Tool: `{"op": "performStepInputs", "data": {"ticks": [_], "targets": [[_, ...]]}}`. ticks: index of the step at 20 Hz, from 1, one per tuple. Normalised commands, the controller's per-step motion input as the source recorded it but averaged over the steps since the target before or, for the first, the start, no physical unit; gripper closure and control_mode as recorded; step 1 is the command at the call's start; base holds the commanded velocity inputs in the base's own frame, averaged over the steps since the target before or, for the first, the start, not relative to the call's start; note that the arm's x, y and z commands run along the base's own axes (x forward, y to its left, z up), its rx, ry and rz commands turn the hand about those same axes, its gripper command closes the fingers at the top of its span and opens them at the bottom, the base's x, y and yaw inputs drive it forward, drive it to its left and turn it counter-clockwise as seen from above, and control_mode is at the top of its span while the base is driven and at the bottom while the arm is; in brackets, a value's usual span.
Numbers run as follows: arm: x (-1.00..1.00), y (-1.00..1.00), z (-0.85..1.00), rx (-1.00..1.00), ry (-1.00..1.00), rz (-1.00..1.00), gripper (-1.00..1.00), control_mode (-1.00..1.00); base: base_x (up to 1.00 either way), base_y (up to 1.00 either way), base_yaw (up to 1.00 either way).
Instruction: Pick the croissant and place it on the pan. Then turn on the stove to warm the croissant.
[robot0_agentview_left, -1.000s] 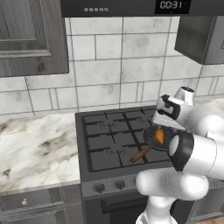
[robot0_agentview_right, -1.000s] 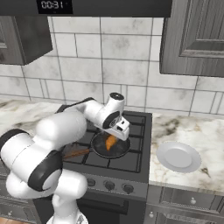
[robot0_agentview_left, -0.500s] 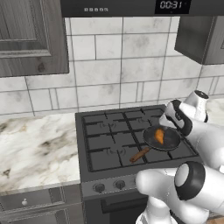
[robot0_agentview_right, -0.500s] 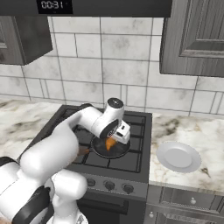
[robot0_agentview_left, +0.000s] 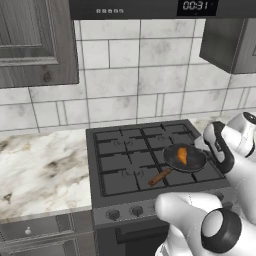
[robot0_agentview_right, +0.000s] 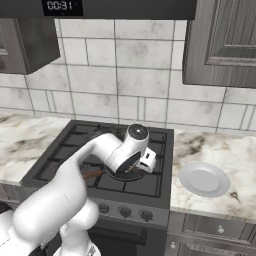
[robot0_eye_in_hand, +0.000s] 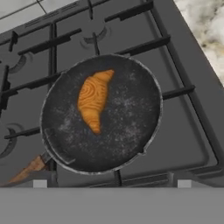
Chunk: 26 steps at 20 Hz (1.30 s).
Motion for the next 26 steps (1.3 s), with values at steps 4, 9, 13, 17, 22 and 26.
{"op": "performStepInputs", "data": {"ticks": [4,9,13,17,22,26], "targets": [[-0.31,-0.32,0.09,0.0,-0.11,0.04,-1.0,-1.0,0.0,0.0,0.0],[-0.32,-0.32,0.06,0.01,-0.1,0.04,-1.0,-1.0,0.0,0.0,0.0],[-0.37,-0.21,0.04,0.01,-0.07,0.04,-1.0,-1.0,0.0,0.0,0.0],[-0.37,-0.18,0.01,0.01,-0.04,0.04,-1.0,-1.0,0.0,0.0,0.0],[-0.38,-0.15,0.0,0.02,-0.05,0.04,-1.0,-1.0,0.0,0.0,0.0],[-0.34,-0.09,0.0,0.03,-0.1,0.03,-1.0,-1.0,0.0,0.0,0.0]]}}
